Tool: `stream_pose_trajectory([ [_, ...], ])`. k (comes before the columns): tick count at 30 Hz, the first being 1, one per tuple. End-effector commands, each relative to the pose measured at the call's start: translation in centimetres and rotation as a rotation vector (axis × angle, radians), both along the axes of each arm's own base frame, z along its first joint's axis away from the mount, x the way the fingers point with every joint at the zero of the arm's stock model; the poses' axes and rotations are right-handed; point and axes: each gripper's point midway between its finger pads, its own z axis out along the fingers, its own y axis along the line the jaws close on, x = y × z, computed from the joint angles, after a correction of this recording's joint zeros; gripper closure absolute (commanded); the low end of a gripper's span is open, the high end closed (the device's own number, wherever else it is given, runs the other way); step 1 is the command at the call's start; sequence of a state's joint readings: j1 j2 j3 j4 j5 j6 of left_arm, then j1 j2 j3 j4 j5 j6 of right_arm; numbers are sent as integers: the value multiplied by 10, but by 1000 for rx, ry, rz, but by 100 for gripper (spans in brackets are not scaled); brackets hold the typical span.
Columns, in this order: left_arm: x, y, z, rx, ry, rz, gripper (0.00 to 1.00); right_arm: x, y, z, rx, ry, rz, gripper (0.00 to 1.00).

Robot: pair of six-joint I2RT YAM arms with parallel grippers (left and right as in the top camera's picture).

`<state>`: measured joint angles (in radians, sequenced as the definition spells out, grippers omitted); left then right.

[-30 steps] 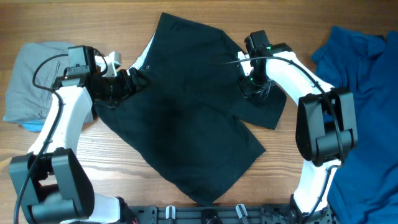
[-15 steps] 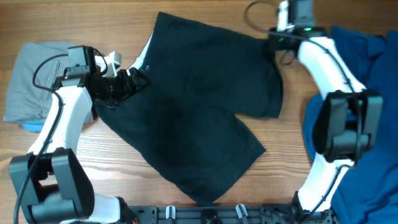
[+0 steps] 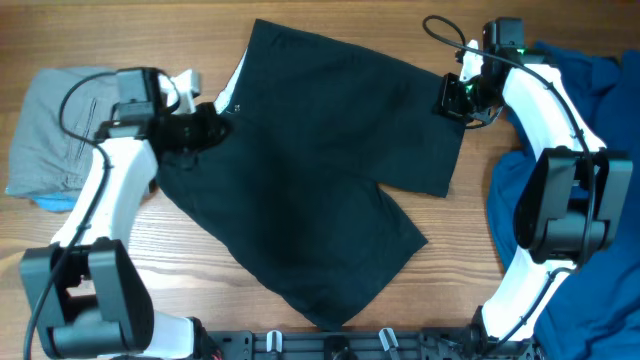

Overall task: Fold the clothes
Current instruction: 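Pull the shorts apart with both grippers to flatten them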

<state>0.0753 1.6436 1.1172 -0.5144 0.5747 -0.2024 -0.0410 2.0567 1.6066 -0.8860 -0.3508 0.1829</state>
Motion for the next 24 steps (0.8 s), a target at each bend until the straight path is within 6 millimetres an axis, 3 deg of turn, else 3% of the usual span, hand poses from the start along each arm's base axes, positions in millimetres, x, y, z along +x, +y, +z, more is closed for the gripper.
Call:
stream_pose_trajectory([
  [1, 29, -21, -18, 245, -166, -138, 96, -4, 20, 35, 118, -67, 62, 81],
  [2, 42, -37, -30, 252, -213, -177, 96, -7, 23, 48, 129, -91, 78, 80],
  [4, 57, -48, -60, 249, -225, -197, 96, -14, 24, 67, 126, -118, 97, 78],
  [7, 62, -35, -106, 292, -155, -163, 96, -30, 25, 69, 131, -65, 94, 77],
  [9, 61, -7, -138, 372, -81, -92, 96, -48, 29, 65, 131, -2, 137, 76],
  [11, 60, 34, -161, 453, 13, 78, 96, -57, 43, 61, 108, 12, 219, 72],
  [12, 53, 74, -173, 501, 101, 283, 96, -61, 50, 55, 84, 25, 239, 71],
  [13, 49, 95, -177, 480, 149, 406, 96, -70, 62, 48, 77, 50, 273, 70],
  [15, 50, 113, -174, 402, 159, 442, 96, -93, 79, 25, 42, 115, 331, 67],
  [16, 52, 112, -172, 374, 160, 435, 96, -102, 83, 16, 31, 136, 351, 64],
  [19, 66, 86, -155, 259, 135, 354, 93, -139, 99, -29, -6, 204, 422, 58],
  [20, 71, 80, -146, 259, 116, 334, 91, -145, 101, -41, -8, 204, 427, 60],
  [22, 78, 70, -124, 258, 72, 315, 86, -139, 95, -58, -45, 185, 335, 79],
  [23, 81, 66, -110, 256, 42, 311, 80, -134, 95, -67, -40, 159, 297, 86],
  [24, 85, 63, -90, 253, 0, 309, 65, -133, 96, -76, -34, 149, 267, 90],
])
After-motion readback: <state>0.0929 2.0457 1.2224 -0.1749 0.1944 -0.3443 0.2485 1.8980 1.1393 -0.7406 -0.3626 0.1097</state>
